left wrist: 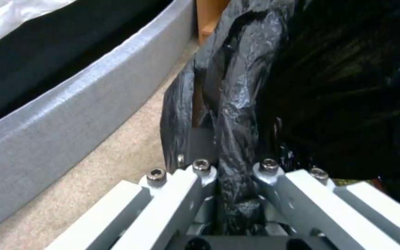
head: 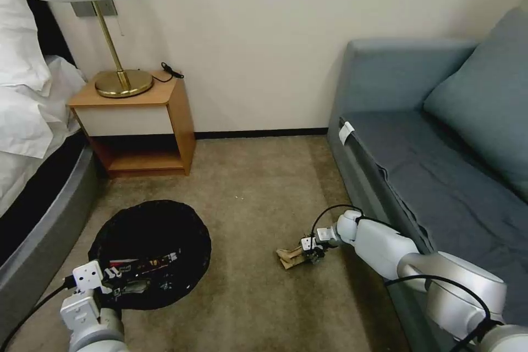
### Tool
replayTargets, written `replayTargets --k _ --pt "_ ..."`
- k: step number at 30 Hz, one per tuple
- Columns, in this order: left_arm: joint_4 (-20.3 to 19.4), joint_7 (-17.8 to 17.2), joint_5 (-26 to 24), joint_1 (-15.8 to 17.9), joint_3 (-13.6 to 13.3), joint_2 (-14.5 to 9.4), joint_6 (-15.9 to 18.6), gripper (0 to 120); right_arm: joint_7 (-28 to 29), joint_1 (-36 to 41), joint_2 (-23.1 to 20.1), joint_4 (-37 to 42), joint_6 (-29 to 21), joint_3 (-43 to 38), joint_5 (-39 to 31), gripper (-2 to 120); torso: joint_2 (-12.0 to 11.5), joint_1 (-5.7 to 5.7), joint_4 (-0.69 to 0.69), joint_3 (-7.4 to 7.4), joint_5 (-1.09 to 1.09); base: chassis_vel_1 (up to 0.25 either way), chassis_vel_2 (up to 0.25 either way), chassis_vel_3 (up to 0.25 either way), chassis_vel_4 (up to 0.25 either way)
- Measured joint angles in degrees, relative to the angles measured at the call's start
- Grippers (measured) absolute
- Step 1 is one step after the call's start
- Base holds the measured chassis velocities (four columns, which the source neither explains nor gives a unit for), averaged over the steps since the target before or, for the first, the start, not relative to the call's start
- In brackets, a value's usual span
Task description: Pick up the trash bin, then pick up the garbage on the floor and place it into the trash bin.
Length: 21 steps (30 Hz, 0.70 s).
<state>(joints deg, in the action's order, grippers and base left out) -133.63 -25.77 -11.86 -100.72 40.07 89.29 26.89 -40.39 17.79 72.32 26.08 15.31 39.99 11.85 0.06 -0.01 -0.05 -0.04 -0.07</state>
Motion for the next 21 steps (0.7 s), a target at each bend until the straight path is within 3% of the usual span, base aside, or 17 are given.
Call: replayTargets --k 12,15,21 --pt "0.15 -0.02 0.24 -0.12 -0.30 0.12 -0.39 3 -0.03 0.87 -0.24 -0.08 0.44 -0.73 0.25 28 -0.03 0.00 0.03 0.02 0.04 0.000 0.000 0.000 0.000" --pt "0.20 -0.02 0.31 0.01 -0.42 0.14 -0.39 3 0.00 1.22 -0.56 0.41 0.54 -1.05 0.13 13 -0.05 0.00 0.04 0.03 0.07 0.000 0.000 0.000 0.000" --pt "0.27 -0.07 0.39 0.30 -0.53 0.10 -0.40 3 0.72 1.39 -2.64 3.38 -0.10 -1.00 -3.59 0 -0.10 0.02 0.16 0.10 0.23 0.000 0.000 0.000 0.000"
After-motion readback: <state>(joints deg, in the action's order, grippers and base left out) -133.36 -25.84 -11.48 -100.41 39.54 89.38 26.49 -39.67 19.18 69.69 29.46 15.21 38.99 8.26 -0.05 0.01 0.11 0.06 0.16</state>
